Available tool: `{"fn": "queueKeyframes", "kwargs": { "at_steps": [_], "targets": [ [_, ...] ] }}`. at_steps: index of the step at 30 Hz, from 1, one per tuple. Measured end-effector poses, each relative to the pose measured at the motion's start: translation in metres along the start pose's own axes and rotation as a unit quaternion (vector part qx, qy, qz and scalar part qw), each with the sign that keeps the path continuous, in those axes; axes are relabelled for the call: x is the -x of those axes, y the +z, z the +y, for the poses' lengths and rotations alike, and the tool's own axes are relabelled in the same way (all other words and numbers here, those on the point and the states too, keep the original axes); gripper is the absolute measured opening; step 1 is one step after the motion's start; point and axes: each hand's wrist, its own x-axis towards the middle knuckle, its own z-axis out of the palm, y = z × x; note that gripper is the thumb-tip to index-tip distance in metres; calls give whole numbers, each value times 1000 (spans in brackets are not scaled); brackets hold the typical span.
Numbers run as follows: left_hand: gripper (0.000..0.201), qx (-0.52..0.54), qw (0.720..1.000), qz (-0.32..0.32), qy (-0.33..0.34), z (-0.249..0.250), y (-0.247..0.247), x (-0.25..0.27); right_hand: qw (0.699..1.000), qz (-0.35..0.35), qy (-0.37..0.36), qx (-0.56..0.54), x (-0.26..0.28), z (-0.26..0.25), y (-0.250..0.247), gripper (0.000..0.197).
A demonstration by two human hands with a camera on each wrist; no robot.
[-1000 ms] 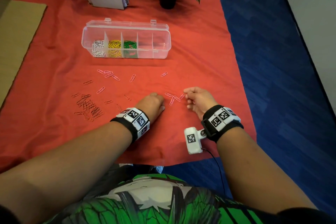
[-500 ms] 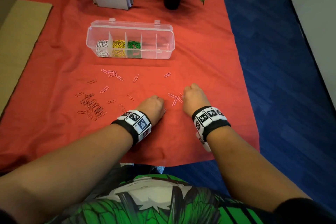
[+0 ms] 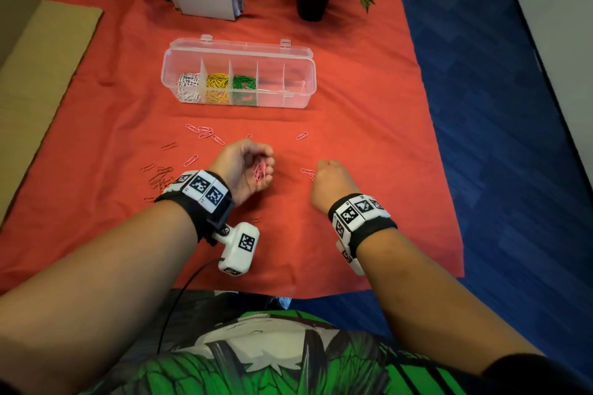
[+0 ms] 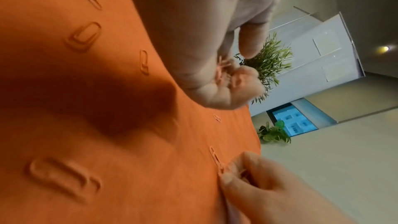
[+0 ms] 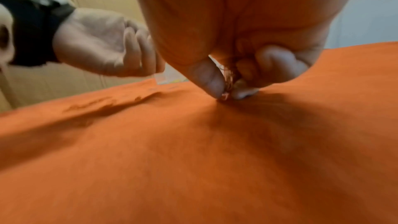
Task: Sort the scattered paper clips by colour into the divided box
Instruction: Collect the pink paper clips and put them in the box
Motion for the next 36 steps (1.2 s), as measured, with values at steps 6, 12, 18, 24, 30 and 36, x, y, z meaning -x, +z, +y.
{"fn": "queueKeyframes", "kwargs": {
  "at_steps": [6,12,18,24,30,36],
  "targets": [
    [22,-487,819,244,182,18,-19,-26,938,-21,58,-340,-11,6,-16,15],
    [30,-667,671,244,215,29,-23,-36,656,-110,138,-734,-10,3,-28,19],
    [26,-690,657,219,210,26,-20,-43,915,-28,110,-387,-23,-1,-17,17],
    [13,-273,954,114,41,34,-2,-35,999,21,-31,37,-13,-12,-6,29],
    [25,1,1000,-13,-21,38,17,-37,1000,-26,-14,11,-19,-7,-6,32],
    [25,-397,903,87,137,26,42,-68,997,17,-43,57,-12,-5,-6,34]
  ]
}}
